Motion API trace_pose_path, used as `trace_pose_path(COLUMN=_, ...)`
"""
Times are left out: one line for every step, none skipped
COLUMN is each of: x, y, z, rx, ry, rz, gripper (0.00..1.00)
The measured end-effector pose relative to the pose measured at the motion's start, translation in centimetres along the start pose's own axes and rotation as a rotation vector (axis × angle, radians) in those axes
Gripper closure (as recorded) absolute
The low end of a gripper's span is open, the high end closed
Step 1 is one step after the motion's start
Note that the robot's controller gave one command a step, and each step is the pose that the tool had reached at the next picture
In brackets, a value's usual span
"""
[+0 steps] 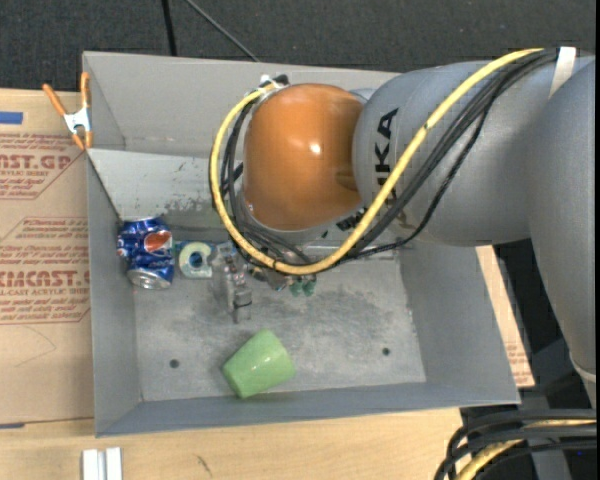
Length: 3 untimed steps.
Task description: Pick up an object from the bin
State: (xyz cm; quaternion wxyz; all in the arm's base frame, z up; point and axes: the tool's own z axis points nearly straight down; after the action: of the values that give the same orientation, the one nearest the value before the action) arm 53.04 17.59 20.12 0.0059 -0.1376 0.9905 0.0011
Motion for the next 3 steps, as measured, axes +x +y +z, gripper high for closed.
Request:
trace_pose_path(x=0.27, y=0.03, z=0.51, rx=-0.001, ry=0.01, rz=0.0, gripper=0.0)
trace_pose_path(x=0.27, y=0.01, z=0.51, rx=-0.001, ry=0.01, rz=0.0, gripper=1.0)
trace_pose_path(x=0.27, y=0.02, z=0.51, rx=-0.001, ry=0.01, rz=0.0, gripper=0.0)
